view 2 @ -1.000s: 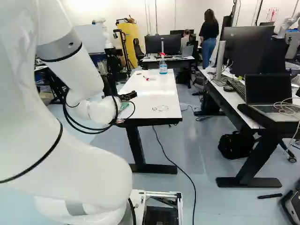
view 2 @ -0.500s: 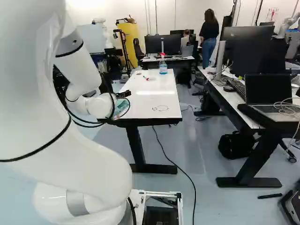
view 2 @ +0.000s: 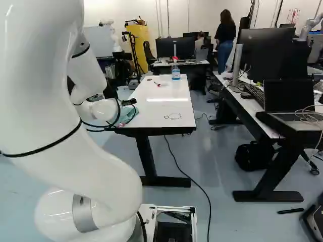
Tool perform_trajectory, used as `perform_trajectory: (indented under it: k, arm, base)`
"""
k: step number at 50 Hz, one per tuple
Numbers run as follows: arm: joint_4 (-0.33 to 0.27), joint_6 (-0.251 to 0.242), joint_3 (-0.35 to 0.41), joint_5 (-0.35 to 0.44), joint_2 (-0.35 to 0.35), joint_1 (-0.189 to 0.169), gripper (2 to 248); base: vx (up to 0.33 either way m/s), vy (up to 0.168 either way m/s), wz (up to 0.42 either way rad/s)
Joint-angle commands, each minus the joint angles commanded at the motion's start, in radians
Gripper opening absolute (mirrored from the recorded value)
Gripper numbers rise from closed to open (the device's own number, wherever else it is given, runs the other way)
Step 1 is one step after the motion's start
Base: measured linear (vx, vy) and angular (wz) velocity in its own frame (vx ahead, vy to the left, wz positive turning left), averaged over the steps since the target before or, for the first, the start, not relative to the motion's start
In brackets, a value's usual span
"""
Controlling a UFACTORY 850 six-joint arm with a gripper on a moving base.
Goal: Clean the table with the green towel
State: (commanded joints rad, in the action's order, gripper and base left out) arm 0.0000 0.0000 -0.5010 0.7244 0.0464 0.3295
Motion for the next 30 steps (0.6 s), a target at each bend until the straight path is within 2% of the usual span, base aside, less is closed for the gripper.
perform_trajectory:
  k: [13, 30]
  arm:
    - [0.002, 0.0, -0.031, -0.063, 0.029, 0.019, 247]
    - [0.024, 0.0, -0.059, -0.142, 0.055, 0.025, 247]
  base:
    - [0.0, 0.0, 0.0]
    - [0.0, 0.0, 0.0]
